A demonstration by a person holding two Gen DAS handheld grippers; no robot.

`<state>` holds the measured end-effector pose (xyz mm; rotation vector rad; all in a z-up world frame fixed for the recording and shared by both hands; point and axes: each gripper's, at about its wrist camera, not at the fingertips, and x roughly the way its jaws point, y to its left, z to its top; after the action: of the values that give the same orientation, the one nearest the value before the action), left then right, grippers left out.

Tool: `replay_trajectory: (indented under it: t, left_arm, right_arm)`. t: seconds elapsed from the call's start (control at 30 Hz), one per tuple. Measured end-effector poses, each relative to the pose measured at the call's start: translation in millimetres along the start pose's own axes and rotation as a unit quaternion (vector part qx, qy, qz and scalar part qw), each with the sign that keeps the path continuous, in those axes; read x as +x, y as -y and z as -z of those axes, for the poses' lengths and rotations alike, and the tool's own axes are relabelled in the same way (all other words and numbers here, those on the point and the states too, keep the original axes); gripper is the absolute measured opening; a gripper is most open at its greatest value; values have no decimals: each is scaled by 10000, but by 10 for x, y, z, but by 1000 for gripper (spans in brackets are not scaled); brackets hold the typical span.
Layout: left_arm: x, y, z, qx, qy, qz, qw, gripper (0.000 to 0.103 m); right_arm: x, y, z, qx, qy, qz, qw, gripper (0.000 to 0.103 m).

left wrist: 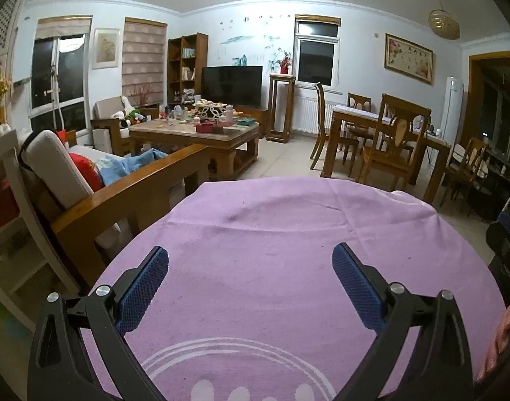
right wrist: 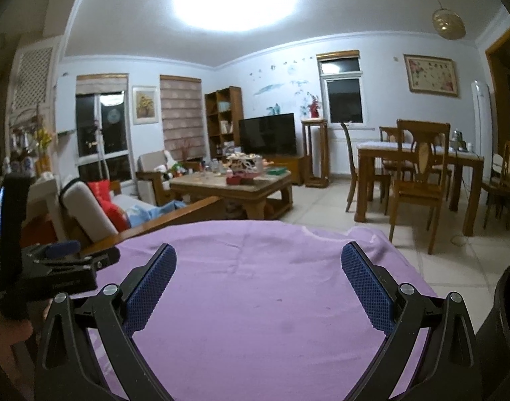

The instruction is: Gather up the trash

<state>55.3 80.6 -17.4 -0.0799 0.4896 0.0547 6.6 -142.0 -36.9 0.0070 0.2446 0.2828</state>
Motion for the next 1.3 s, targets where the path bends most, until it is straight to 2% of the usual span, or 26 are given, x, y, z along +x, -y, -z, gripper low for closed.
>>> replay_trajectory:
  t: [0.53,1.3]
  left_arm:
    - [-59,47,3,117,150,-59,9998,98]
    - [-67,55,11,121,125,-43,9998,98]
  right_arm:
    - [-35,74,-14,142,-13,-10,9999,97]
    - [-41,249,-29,448,-117,-40,9989,97]
